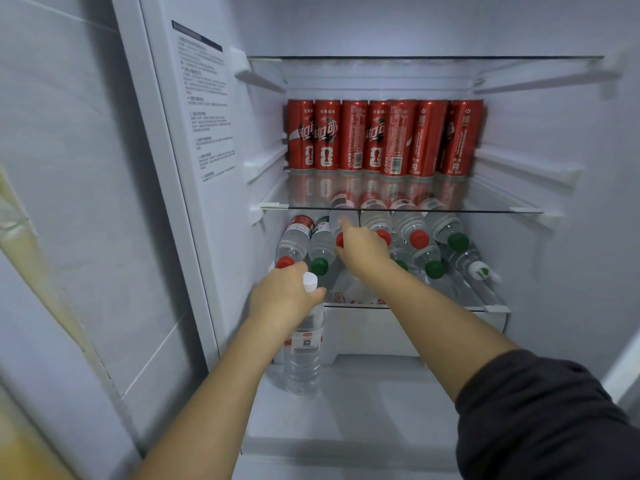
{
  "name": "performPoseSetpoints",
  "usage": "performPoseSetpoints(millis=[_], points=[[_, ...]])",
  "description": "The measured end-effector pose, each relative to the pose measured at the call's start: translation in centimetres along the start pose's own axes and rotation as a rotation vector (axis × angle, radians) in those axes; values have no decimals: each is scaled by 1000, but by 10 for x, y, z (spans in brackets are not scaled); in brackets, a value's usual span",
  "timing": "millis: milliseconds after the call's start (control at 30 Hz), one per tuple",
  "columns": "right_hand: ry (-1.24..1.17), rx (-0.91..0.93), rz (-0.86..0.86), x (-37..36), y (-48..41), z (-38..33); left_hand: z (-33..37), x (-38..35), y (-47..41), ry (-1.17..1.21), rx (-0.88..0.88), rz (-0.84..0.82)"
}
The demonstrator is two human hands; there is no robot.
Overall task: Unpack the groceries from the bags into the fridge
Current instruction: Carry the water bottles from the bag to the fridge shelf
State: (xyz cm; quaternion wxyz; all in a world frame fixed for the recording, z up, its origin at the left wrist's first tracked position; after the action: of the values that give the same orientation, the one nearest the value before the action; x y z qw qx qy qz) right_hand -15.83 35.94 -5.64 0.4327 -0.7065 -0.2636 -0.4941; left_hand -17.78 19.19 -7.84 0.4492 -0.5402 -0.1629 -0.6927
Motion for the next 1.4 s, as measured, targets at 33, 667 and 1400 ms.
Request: performPoseSetpoints(millis=[33,667,1400], points=[[-14,-1,-33,1,1,0,1,3,2,20,-6,-8],[-151,75,-4,-41,67,41,9,129,68,494,-416,557],[-530,-16,-252,-45,55,56,9,19,1,54,-360,673]])
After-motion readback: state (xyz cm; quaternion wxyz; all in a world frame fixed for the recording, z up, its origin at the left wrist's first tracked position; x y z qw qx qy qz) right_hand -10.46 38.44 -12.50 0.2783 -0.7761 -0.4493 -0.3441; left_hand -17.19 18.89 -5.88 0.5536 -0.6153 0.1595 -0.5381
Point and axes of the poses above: each hand's wrist, its own y-axis away from the middle knuckle, its own x-axis out of the back of the hand, z = x × y, the point moved 4 cm from there along -y, towards the middle knuckle, and after that the axes turned 4 degrees about x, right-handed, at the moved point
